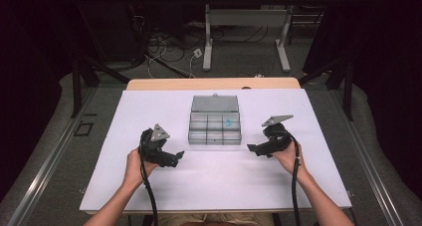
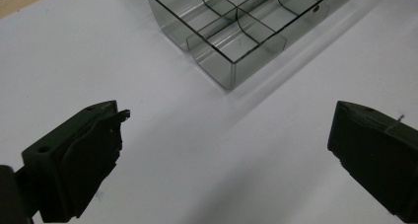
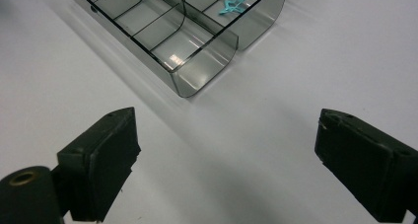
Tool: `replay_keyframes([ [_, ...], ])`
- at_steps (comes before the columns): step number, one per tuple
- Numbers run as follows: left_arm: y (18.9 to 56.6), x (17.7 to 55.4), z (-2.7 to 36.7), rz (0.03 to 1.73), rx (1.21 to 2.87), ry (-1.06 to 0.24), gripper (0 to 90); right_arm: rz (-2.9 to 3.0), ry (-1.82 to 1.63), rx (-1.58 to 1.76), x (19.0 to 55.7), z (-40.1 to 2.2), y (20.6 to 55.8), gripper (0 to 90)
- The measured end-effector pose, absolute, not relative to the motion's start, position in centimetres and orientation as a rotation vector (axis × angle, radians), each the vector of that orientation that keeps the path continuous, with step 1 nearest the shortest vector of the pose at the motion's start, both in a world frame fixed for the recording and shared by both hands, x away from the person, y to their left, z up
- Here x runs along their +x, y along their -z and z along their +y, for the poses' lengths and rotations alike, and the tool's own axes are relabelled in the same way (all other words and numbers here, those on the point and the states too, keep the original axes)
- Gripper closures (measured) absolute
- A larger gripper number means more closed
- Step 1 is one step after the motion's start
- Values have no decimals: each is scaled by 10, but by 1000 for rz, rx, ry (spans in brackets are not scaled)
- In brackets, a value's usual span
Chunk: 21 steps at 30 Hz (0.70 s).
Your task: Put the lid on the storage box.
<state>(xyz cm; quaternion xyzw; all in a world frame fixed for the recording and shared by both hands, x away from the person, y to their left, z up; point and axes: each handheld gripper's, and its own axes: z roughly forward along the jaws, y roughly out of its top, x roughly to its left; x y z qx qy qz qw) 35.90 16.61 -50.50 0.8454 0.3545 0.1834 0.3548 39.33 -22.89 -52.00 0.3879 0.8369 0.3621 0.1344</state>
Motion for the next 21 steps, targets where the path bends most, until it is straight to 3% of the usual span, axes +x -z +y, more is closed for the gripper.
replay_keyframes([
  [21,497,408,120,885,2226,-445,0,2441,-1033,1114,397,-226,520,57],
])
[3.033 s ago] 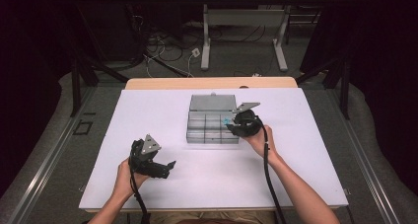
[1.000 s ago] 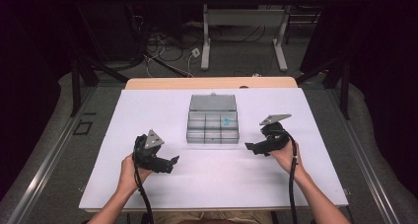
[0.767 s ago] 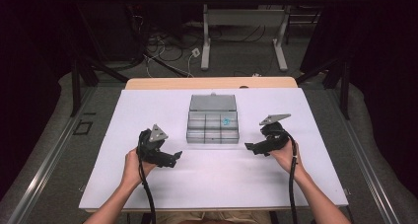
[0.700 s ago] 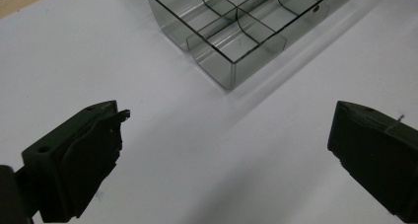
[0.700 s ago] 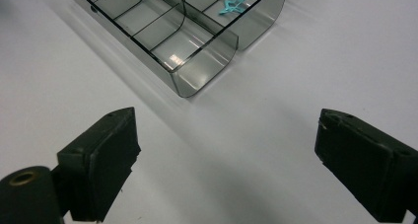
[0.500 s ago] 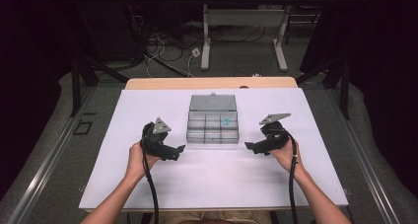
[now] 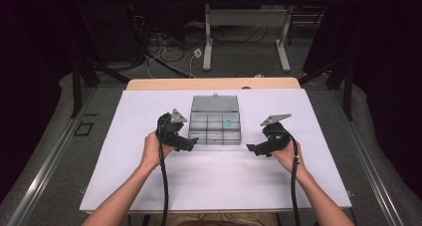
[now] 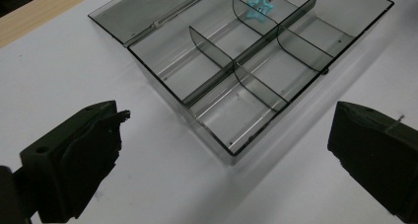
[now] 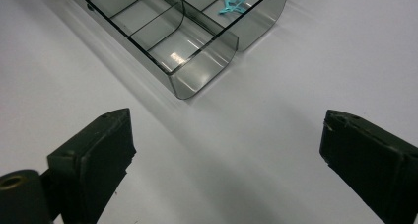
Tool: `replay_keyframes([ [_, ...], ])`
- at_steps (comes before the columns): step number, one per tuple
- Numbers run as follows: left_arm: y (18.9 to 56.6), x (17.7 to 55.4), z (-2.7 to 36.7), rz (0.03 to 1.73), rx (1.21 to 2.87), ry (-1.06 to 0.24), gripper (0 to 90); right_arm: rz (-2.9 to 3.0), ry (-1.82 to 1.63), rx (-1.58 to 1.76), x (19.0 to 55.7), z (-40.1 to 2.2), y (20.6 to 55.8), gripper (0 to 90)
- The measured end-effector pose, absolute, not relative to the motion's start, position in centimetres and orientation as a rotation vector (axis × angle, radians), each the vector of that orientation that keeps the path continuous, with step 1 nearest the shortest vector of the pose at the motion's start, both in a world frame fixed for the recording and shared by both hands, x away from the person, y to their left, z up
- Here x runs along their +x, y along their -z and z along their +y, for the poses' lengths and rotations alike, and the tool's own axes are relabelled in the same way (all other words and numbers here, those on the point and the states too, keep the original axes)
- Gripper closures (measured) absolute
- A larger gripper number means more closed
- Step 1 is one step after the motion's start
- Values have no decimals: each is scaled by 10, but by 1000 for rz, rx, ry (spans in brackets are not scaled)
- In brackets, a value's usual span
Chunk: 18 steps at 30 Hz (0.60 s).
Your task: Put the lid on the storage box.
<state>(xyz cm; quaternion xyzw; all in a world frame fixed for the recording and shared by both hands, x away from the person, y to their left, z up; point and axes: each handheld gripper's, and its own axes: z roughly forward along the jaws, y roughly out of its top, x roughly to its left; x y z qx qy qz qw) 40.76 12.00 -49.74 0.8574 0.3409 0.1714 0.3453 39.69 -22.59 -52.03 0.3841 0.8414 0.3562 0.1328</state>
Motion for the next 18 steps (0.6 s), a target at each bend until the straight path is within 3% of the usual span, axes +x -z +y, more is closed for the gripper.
replay_keyframes([
  [7,502,425,105,888,2241,-416,2,2447,-1024,1112,400,-226,521,50],
  [10,505,432,99,906,2245,-401,104,2444,-1029,1131,400,-227,521,44],
  [18,507,441,84,906,2280,-384,148,2446,-1026,1123,402,-228,521,38],
])
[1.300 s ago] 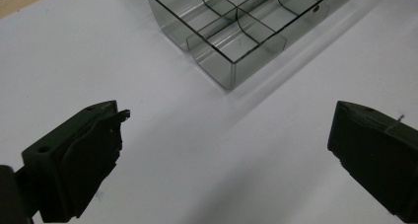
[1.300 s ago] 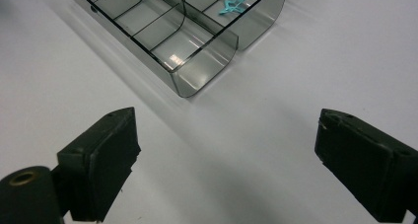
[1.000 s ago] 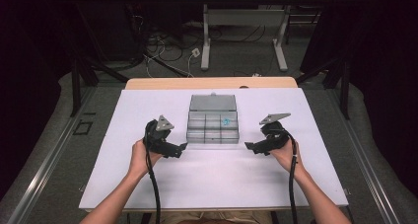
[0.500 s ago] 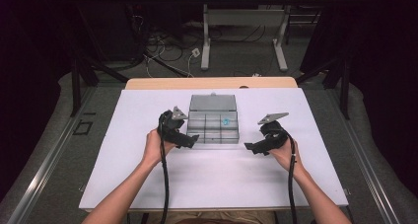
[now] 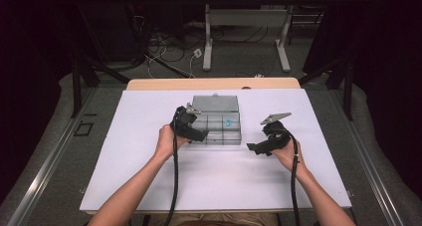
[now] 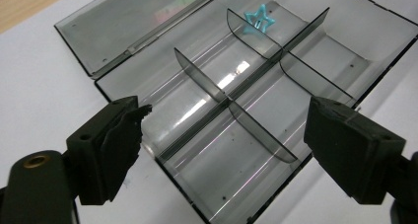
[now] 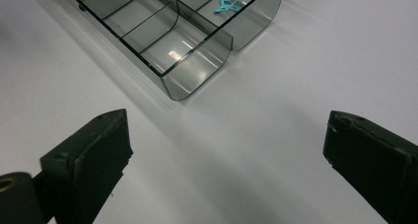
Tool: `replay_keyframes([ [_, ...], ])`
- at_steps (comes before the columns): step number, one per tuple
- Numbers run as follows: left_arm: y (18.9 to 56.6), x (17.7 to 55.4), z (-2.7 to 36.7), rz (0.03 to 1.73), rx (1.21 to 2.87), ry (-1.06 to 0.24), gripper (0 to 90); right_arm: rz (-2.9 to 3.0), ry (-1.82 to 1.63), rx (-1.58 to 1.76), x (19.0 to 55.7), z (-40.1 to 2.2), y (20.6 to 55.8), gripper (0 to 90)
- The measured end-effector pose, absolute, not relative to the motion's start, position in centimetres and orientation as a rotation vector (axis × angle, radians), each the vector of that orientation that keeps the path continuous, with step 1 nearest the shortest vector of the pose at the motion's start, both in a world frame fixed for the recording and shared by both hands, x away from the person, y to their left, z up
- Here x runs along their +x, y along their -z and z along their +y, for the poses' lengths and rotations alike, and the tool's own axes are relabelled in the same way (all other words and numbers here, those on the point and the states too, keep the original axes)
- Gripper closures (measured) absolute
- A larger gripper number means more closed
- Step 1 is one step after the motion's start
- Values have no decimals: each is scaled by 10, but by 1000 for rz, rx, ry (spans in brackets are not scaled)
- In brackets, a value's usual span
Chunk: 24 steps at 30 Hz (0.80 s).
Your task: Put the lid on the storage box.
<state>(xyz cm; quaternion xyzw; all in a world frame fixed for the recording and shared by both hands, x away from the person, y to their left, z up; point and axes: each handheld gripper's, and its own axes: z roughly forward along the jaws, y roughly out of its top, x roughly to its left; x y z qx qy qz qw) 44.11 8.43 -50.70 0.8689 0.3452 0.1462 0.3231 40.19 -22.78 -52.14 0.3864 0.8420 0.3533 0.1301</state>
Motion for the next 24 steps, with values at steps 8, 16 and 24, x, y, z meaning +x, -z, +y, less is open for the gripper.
replay_keyframes([
  [8,517,453,72,923,2325,-339,222,2442,-1029,1128,403,-227,522,39],
  [16,525,463,66,946,2340,-311,391,2446,-1021,1125,404,-227,522,40],
  [24,532,467,63,947,2355,-273,514,2429,-1019,1142,406,-227,522,47],
])
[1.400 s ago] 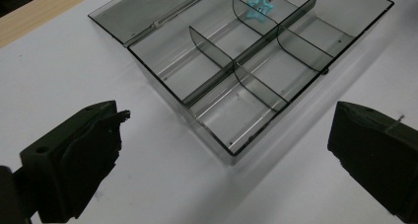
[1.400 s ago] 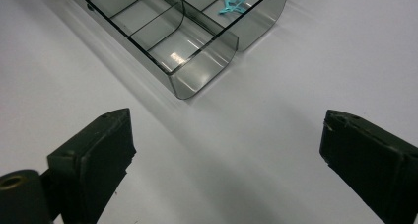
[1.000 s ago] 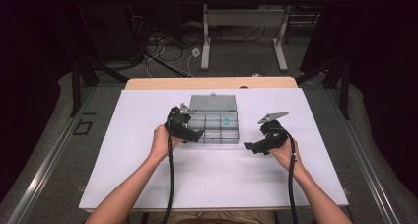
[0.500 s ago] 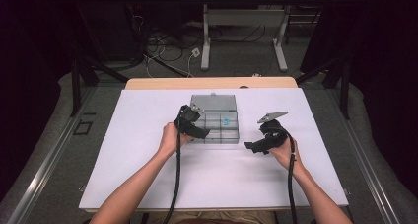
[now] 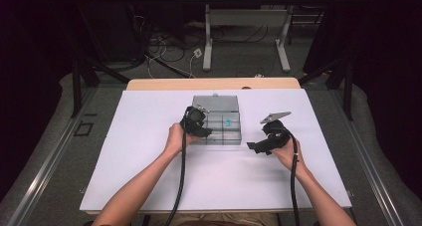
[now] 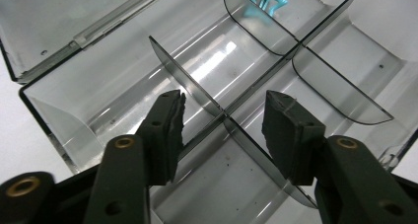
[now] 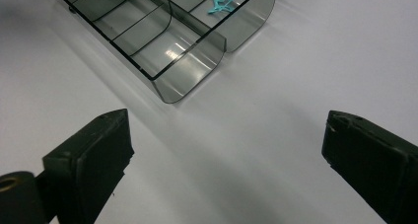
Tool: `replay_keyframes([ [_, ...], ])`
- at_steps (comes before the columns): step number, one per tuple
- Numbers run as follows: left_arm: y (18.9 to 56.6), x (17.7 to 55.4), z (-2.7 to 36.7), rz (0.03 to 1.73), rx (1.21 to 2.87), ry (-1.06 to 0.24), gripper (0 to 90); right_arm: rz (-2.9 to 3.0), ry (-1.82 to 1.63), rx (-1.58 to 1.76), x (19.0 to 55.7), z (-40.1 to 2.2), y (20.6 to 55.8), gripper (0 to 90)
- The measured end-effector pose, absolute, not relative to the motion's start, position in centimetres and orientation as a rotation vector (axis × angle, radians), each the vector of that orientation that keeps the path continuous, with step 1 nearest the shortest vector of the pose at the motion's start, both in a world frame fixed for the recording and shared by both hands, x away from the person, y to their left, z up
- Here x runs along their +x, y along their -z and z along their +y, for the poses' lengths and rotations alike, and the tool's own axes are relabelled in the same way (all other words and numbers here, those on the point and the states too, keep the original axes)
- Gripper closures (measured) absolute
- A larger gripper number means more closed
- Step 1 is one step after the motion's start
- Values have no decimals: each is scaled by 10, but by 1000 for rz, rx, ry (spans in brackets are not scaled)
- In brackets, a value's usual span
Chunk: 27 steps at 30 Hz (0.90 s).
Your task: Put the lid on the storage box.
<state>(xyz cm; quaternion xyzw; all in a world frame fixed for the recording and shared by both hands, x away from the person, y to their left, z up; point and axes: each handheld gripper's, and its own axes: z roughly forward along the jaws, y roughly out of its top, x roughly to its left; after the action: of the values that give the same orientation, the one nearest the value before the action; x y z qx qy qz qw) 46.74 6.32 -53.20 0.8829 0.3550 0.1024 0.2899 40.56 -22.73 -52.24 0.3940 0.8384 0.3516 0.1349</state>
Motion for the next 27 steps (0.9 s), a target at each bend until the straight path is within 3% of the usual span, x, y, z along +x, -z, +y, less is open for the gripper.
replay_keyframes([
  [17,538,470,59,931,2374,-295,581,2424,-1000,1170,431,-217,518,96],
  [27,538,470,58,926,2378,-298,588,2361,-991,1217,460,-205,511,326],
])
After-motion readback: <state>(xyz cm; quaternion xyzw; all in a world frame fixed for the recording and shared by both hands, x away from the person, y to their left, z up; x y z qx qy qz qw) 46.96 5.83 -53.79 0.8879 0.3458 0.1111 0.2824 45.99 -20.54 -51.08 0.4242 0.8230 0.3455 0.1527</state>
